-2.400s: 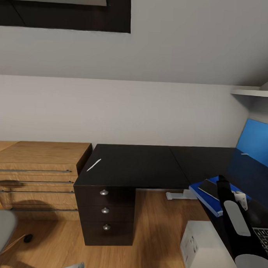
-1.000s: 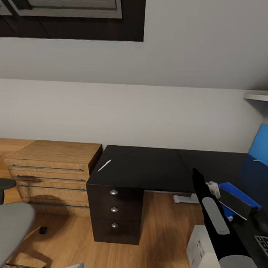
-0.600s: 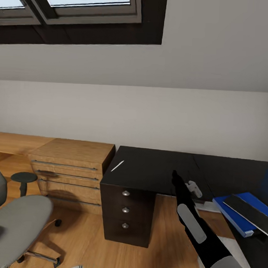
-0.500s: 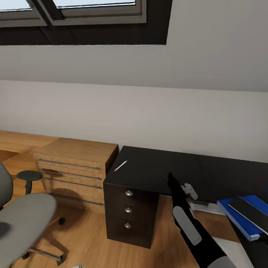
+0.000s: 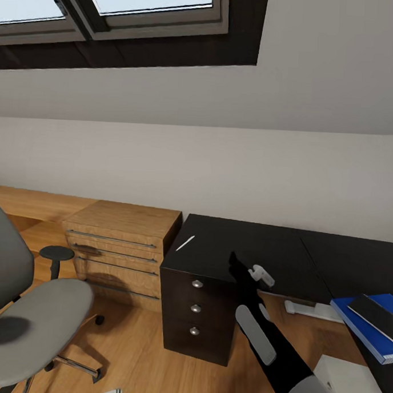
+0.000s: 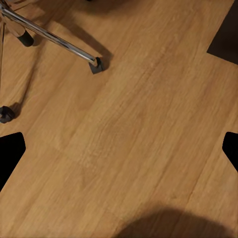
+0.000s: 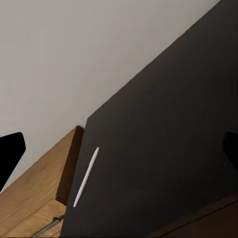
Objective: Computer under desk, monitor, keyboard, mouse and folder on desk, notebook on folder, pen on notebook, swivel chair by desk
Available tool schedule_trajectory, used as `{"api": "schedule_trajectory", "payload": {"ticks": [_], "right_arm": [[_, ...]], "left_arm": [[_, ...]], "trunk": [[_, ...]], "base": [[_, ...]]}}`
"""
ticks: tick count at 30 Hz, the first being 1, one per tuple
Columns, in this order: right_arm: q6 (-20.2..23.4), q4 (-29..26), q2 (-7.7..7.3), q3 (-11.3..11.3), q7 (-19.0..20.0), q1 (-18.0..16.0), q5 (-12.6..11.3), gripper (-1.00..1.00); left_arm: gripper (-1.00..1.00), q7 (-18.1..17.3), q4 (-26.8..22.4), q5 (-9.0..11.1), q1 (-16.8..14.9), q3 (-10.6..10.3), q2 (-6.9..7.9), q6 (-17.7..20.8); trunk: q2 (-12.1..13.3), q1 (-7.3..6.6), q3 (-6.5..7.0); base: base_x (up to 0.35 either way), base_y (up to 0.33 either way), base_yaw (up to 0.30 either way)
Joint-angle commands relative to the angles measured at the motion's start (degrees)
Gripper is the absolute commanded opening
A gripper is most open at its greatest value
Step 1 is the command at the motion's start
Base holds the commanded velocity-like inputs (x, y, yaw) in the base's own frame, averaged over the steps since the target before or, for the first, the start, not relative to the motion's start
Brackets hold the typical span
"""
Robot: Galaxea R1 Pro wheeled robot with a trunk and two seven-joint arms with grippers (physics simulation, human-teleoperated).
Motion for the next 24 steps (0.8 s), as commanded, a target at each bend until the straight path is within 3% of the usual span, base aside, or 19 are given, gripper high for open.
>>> {"api": "schedule_trajectory", "payload": {"ticks": [1, 8, 12, 16, 18, 21, 22, 24], "right_arm": [[-0.38, -0.13, -0.22, 0.04, -0.14, -0.06, -0.45, 1.00], [-0.19, -0.29, -2.26, -0.20, -0.38, -0.06, -0.50, 1.00], [1.41, 2.46, -2.35, -0.02, -2.33, -0.09, -0.10, 1.00], [8.33, 4.78, -1.88, 0.21, -7.09, -0.58, 2.26, 1.00], [19.27, 7.21, -0.33, 0.29, -10.80, -3.00, 6.12, 1.00], [27.15, 8.57, 1.59, 0.28, -12.89, -5.92, 10.22, 1.00], [30.62, 9.23, 3.12, 0.25, -14.24, -7.58, 13.32, 1.00], [32.88, 9.83, 4.81, 0.24, -15.57, -8.75, 16.40, 1.00]], "left_arm": [[1.00, 0.44, -0.02, 0.59, -0.05, -0.47, 0.08, -0.25], [1.00, 0.44, -0.02, 0.59, -0.05, -0.50, 0.08, -0.25], [1.00, 0.44, -0.02, 0.53, -0.05, -0.43, 0.08, -0.27], [1.00, 0.44, -0.07, 0.51, -0.05, -0.37, 0.11, -0.31], [1.00, 0.44, -0.12, 0.51, -0.05, -0.35, 0.10, -0.42], [1.00, 0.44, -0.33, 0.51, -0.05, -0.40, 0.09, -0.94], [1.00, 0.41, -0.59, 0.47, -0.05, -0.47, 0.09, -1.80], [1.00, 0.34, -1.03, 0.45, -0.05, -0.53, 0.09, -3.29]], "trunk": [[-0.04, 0.00, -0.06], [-0.04, 0.00, -0.06], [-0.04, 0.00, -0.06], [-0.04, 0.00, -0.06], [-0.04, 0.00, -0.06], [-0.04, 0.00, -0.06], [-0.04, 0.00, -0.06], [-0.04, 0.00, -0.06]], "base": [[0.000, 0.000, 0.000], [0.000, 0.000, 0.000], [0.000, 0.000, 0.000], [0.000, 0.000, 0.000], [0.000, 0.000, 0.000], [0.000, 0.000, 0.000], [0.000, 0.000, 0.000], [0.000, 0.000, 0.000]]}}
